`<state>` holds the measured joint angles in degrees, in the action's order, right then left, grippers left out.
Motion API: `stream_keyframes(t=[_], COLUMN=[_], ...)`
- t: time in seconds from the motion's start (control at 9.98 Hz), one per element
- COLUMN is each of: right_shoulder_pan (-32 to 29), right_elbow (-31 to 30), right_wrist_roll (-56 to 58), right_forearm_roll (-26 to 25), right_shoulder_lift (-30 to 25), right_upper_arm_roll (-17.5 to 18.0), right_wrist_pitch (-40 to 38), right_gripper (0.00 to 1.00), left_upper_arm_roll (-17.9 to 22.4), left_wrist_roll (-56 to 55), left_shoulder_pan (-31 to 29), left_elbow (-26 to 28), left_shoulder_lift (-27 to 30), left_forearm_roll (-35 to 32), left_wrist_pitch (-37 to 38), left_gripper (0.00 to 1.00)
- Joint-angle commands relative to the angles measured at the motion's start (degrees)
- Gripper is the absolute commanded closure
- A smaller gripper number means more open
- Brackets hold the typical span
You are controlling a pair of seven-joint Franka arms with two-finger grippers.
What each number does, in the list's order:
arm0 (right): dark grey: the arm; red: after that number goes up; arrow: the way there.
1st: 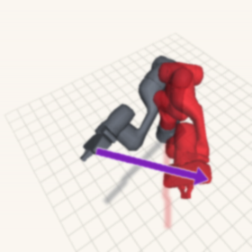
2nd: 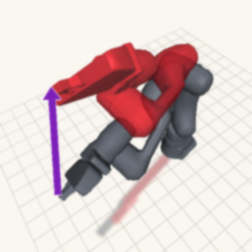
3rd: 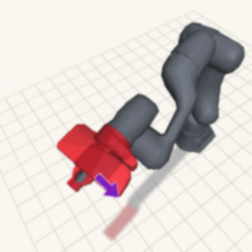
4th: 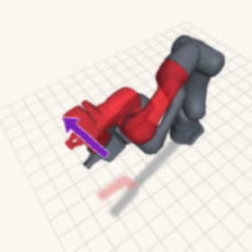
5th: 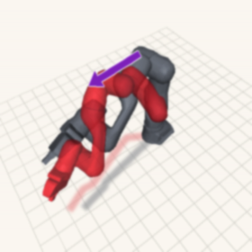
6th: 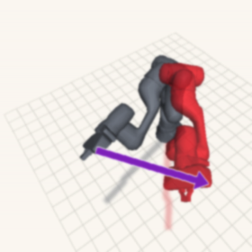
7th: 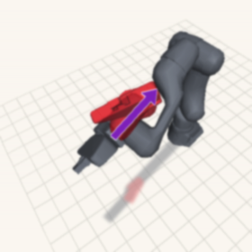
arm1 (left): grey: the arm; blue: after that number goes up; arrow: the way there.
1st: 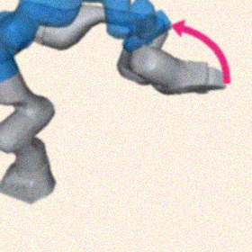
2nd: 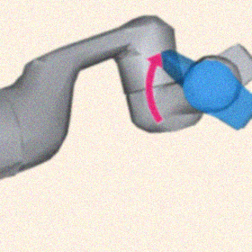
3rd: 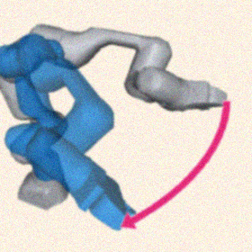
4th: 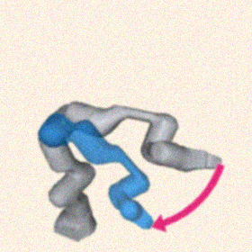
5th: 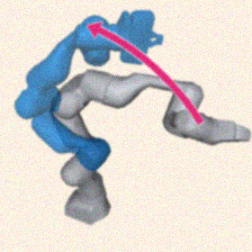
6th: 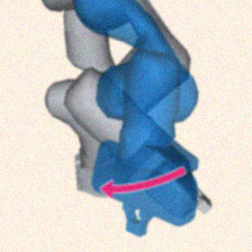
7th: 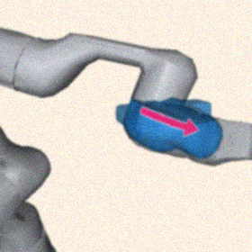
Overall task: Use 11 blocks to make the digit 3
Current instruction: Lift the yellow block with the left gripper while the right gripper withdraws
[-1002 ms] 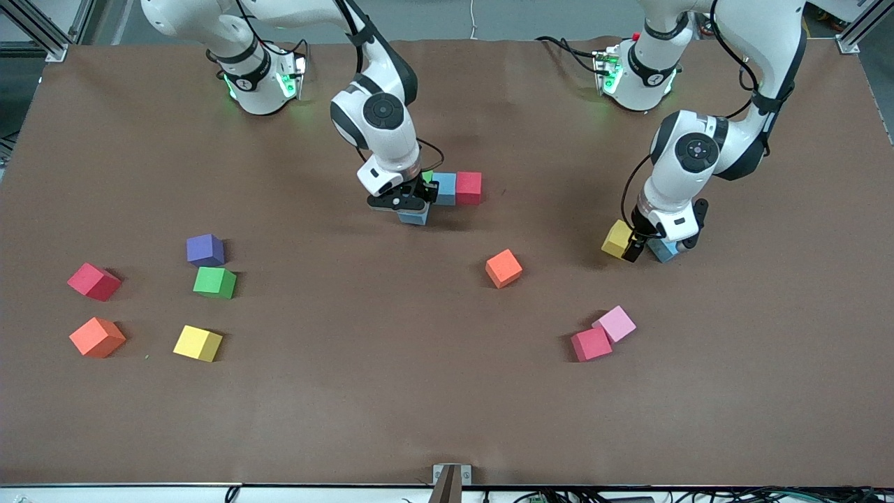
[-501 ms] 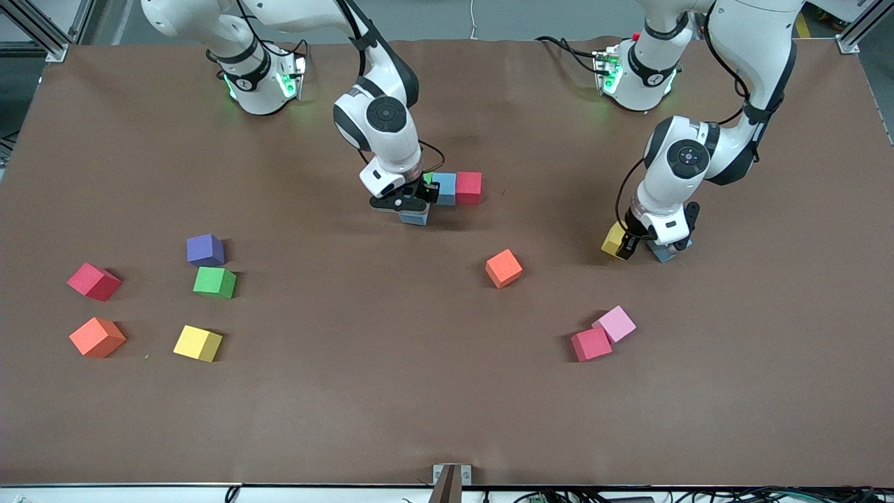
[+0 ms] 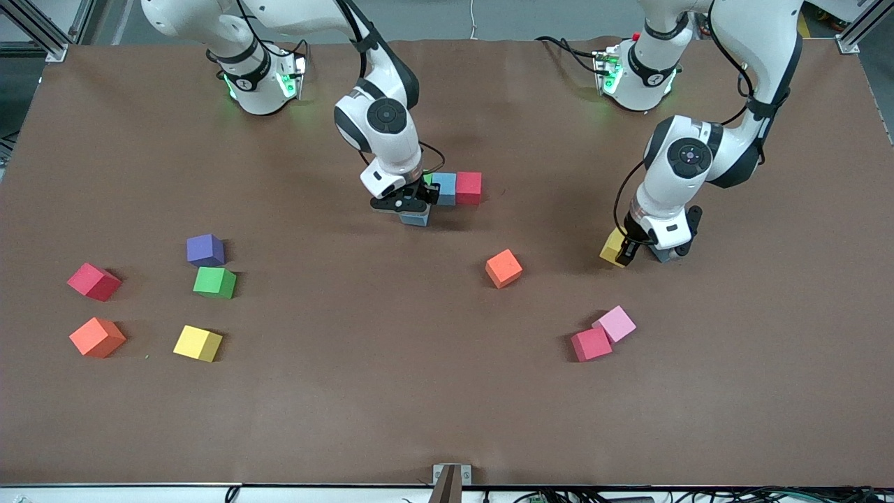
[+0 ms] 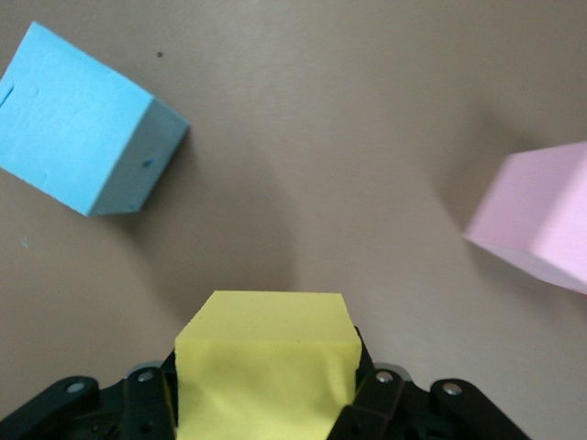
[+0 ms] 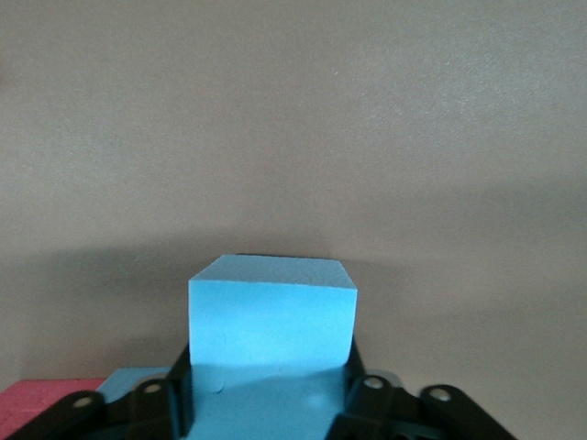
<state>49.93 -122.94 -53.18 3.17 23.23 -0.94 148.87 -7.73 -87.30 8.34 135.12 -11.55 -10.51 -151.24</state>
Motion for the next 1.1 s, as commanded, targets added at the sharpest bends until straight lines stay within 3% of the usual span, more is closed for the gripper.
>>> stream_keyframes(t=[0.0, 0.3, 0.5, 0.7, 1.0], right_shoulder_pan=[0.4, 0.0, -3.4, -12.4, -31.8], right_elbow=[-0.7, -0.6, 2.8, 7.3, 7.4], right_wrist_roll=[-0.2, 0.0, 0.3, 2.4, 21.8], right_forearm_roll=[-0.7, -0.7, -0.6, -0.6, -0.7], right_shoulder_lift=[-0.4, -1.4, -6.5, -10.3, -10.8], right_upper_arm_roll=[-0.3, -0.3, -0.9, -0.9, -0.8], right_wrist_pitch=[0.7, -0.4, -9.7, -18.7, -18.5], right_gripper=[0.0, 0.0, 0.0, 0.0, 0.0], left_upper_arm_roll=[-3.2, -7.8, -10.7, -12.7, -13.2], left_wrist_roll=[-5.3, -13.6, -17.4, -21.0, -21.5], left_shoulder_pan=[0.1, 0.5, 0.5, 0.8, 1.5], left_elbow=[-8.3, -19.7, -25.5, -26.7, -28.9], left_shoulder_lift=[0.2, -2.8, -5.2, -5.3, -7.1], left_forearm_roll=[-0.5, 0.5, 2.5, 2.4, 2.2], left_wrist_pitch=[8.4, 16.0, 19.2, 19.8, 20.5], left_gripper=[0.87, 0.87, 0.87, 0.87, 0.87])
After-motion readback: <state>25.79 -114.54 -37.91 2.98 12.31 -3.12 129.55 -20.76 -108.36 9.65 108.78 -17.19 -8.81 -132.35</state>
